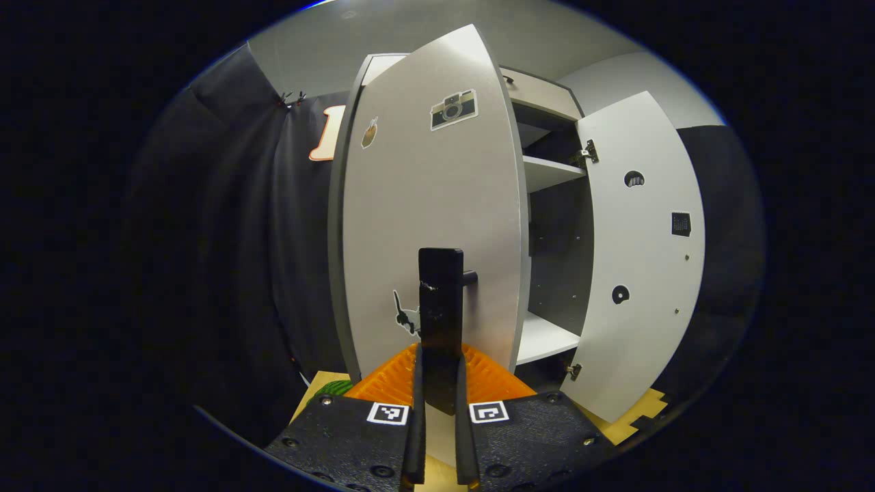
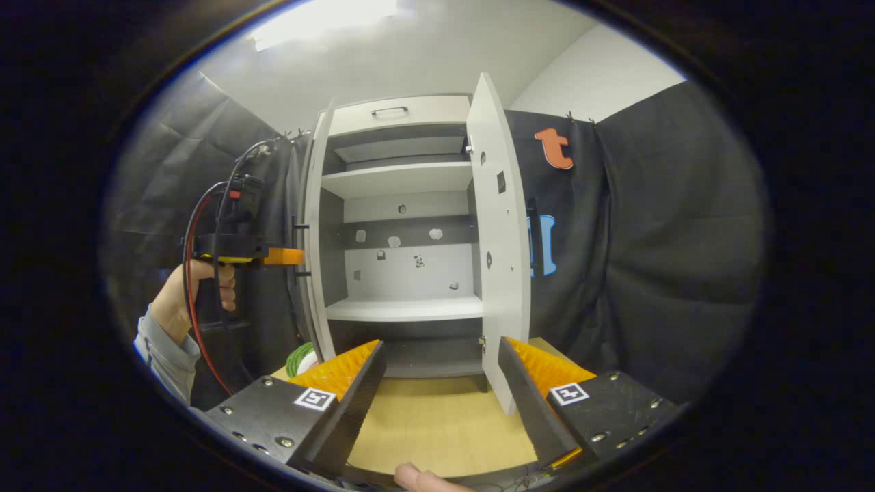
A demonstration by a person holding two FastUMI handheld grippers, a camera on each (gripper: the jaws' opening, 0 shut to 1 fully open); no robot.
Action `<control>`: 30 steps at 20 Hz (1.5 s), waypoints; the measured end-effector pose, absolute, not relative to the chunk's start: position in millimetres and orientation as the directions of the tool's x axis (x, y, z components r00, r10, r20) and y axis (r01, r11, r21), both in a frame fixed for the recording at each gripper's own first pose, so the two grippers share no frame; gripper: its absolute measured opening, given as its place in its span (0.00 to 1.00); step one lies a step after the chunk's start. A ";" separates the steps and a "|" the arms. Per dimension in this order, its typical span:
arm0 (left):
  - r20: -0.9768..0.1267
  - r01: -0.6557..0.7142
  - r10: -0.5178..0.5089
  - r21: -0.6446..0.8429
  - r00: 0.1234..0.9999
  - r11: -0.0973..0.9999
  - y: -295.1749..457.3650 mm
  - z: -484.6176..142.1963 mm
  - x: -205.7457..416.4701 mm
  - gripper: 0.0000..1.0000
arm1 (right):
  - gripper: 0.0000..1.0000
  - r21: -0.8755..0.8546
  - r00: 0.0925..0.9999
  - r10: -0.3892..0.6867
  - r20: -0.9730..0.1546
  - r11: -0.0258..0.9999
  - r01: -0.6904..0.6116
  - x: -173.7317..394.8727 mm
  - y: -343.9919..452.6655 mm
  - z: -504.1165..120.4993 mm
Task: Open the right door of the double-door shoe cabinet with the right hand, and open the left door with the left hand.
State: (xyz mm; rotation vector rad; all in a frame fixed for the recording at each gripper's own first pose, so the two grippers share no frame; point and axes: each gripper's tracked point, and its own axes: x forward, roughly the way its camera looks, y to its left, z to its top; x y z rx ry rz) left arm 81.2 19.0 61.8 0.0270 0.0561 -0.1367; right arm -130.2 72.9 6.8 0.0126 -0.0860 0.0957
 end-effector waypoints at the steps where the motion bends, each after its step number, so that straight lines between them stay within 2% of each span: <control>1: -0.059 0.134 -0.133 0.021 0.989 0.991 28.7 61.6 76.3 0.17 | 0.93 0.007 0.991 0.096 0.092 0.995 -0.098 -131.4 74.8 8.8; 3: -0.066 0.126 -0.124 0.030 0.990 0.992 47.3 62.2 67.3 0.18 | 0.93 0.002 0.990 0.100 0.102 0.995 -0.100 -132.8 78.5 14.1; 9: -0.056 0.077 -0.076 0.025 0.996 0.997 106.5 66.8 55.9 0.10 | 0.93 -0.004 0.985 0.101 0.138 0.995 -0.101 -143.5 85.6 34.1; 10: -0.061 0.071 -0.070 0.025 0.996 0.997 115.1 67.5 55.5 0.08 | 0.98 -0.002 0.984 0.102 0.143 0.995 -0.103 -141.8 86.6 36.8; 15: -0.053 0.059 -0.058 0.020 0.997 0.998 150.7 73.1 56.4 0.07 | 0.98 0.011 0.984 0.098 0.151 0.995 -0.101 -137.2 86.8 39.1; 18: -0.056 0.101 -0.101 0.004 0.993 0.995 146.1 75.7 51.0 0.05 | 0.98 0.024 0.985 0.086 0.148 0.996 -0.090 -133.0 81.7 38.4; 21: -0.046 0.090 -0.087 0.061 0.995 0.994 149.6 76.9 51.4 0.04 | 1.00 0.042 0.987 0.078 0.141 0.996 -0.085 -128.8 76.6 38.8; 30: -0.032 0.066 -0.064 0.054 0.997 0.996 148.1 78.6 51.6 0.01 | 0.98 0.029 0.987 0.066 0.144 0.997 -0.071 -130.0 66.0 37.4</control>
